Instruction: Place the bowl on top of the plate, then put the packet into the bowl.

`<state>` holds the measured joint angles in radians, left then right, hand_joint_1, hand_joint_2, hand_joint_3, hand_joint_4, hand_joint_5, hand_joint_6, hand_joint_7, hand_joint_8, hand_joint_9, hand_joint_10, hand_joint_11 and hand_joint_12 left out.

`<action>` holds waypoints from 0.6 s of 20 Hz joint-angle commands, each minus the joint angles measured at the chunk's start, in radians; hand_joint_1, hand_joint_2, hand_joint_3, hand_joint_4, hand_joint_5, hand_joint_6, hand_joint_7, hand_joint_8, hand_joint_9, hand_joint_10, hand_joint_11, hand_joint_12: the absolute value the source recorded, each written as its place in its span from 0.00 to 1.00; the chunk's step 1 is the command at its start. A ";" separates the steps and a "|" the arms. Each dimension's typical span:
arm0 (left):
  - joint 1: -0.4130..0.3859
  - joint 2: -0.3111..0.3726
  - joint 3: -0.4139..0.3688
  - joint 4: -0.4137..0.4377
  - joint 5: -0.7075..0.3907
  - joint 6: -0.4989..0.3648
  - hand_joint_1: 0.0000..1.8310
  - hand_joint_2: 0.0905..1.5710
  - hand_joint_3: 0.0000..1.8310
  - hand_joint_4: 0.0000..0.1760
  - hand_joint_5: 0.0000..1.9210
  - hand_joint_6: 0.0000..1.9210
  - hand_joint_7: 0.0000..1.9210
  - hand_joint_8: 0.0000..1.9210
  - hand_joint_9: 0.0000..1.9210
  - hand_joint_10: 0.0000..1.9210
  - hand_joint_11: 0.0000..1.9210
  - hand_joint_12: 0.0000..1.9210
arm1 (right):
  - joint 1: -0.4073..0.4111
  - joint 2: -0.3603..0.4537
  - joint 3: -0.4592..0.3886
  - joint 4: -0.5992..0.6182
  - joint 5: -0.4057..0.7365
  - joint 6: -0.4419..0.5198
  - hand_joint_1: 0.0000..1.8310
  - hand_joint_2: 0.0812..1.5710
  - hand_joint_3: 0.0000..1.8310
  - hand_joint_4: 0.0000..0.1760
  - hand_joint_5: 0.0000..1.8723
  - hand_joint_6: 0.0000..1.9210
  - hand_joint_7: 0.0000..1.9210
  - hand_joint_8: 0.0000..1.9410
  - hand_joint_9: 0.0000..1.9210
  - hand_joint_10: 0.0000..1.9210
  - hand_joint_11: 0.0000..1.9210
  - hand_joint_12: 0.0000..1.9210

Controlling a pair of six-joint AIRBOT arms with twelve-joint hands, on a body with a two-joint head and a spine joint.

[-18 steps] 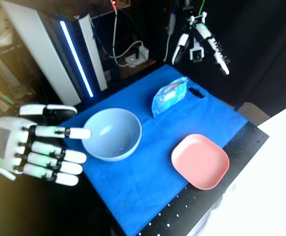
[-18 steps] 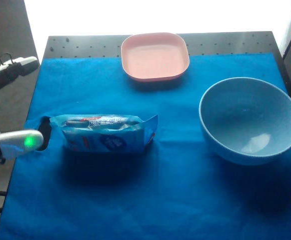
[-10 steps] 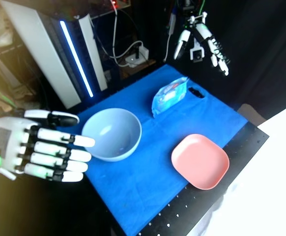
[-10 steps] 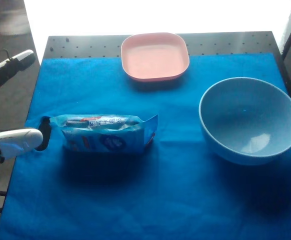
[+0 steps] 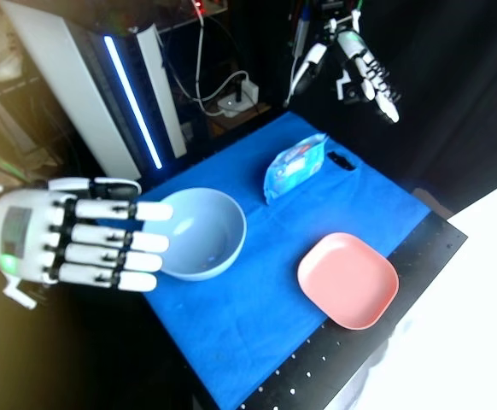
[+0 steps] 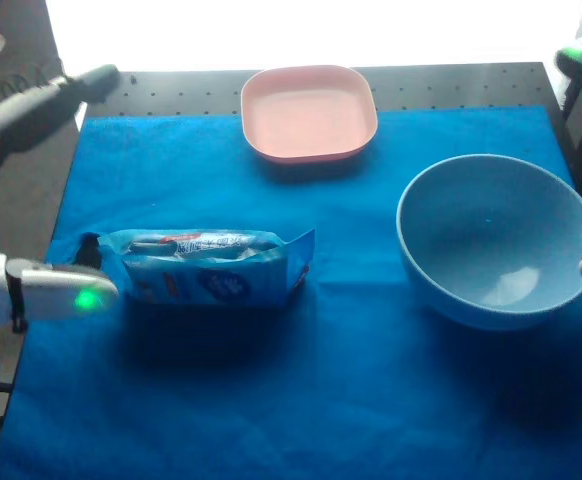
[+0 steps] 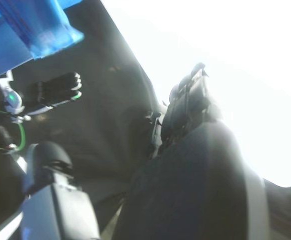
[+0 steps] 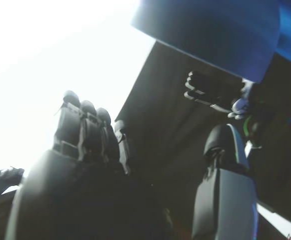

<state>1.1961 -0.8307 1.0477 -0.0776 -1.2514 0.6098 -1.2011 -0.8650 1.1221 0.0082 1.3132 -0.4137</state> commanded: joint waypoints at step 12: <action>-0.039 0.015 0.008 0.022 -0.030 -0.001 0.32 0.46 0.00 1.00 0.00 0.00 0.00 0.00 0.00 0.00 0.00 0.00 | 0.201 0.006 0.004 -0.403 -0.348 0.002 0.29 0.54 0.01 0.72 0.02 0.00 0.00 0.00 0.02 0.01 0.03 0.01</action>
<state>1.1664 -0.8127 1.0508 -0.0341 -1.1564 0.6109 -1.0164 -0.8566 1.1229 -0.4313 0.8761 -0.4156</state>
